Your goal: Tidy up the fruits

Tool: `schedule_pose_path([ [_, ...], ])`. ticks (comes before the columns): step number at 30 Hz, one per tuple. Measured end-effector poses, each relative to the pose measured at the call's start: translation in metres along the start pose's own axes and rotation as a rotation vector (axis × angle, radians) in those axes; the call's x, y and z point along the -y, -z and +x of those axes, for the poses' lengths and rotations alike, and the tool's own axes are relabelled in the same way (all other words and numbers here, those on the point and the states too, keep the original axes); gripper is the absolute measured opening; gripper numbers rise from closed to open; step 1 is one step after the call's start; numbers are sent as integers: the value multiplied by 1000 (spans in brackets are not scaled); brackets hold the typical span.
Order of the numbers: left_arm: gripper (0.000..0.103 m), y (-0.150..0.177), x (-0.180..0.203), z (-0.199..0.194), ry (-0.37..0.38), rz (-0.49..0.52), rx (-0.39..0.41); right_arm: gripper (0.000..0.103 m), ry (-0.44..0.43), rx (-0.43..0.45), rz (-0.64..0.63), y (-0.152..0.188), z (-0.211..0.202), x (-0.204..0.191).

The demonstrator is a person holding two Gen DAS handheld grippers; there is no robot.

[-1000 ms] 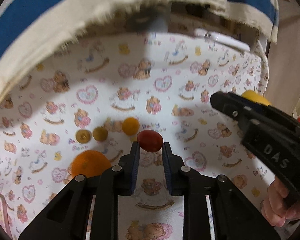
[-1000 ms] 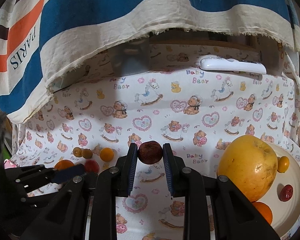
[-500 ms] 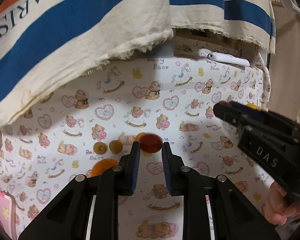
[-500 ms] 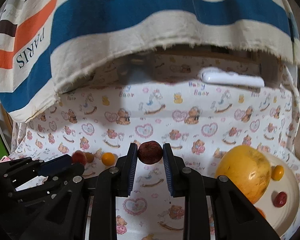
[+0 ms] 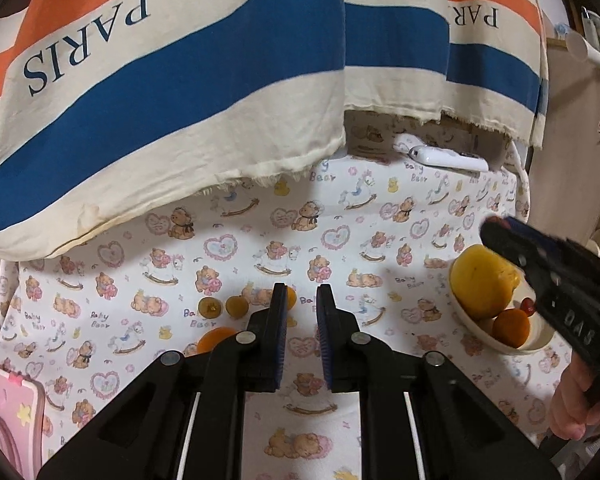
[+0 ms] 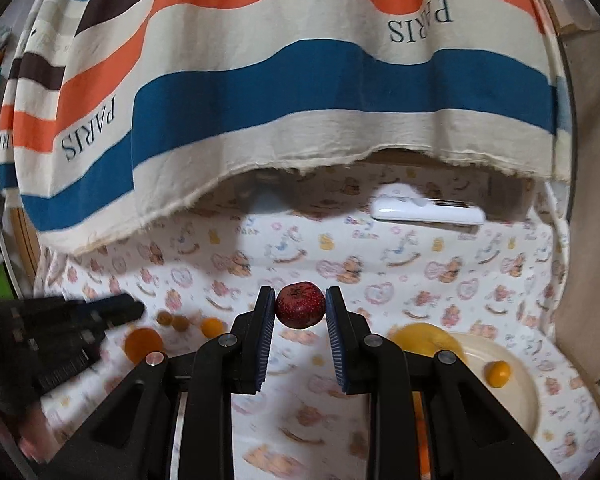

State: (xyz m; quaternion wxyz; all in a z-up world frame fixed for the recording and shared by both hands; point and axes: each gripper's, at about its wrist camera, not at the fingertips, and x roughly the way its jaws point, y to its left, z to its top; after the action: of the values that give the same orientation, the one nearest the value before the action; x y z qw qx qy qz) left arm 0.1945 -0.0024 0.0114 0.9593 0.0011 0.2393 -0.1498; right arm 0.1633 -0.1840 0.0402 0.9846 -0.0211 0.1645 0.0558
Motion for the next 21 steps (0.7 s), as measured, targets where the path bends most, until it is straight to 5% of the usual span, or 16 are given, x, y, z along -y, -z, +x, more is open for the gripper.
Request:
schedule_pose_path([
  [13, 14, 1, 15, 2, 3, 64, -27, 27, 53, -31, 50, 20, -14, 47],
  [21, 16, 4, 18, 40, 66, 31, -169, 27, 46, -24, 99, 17, -17, 60],
])
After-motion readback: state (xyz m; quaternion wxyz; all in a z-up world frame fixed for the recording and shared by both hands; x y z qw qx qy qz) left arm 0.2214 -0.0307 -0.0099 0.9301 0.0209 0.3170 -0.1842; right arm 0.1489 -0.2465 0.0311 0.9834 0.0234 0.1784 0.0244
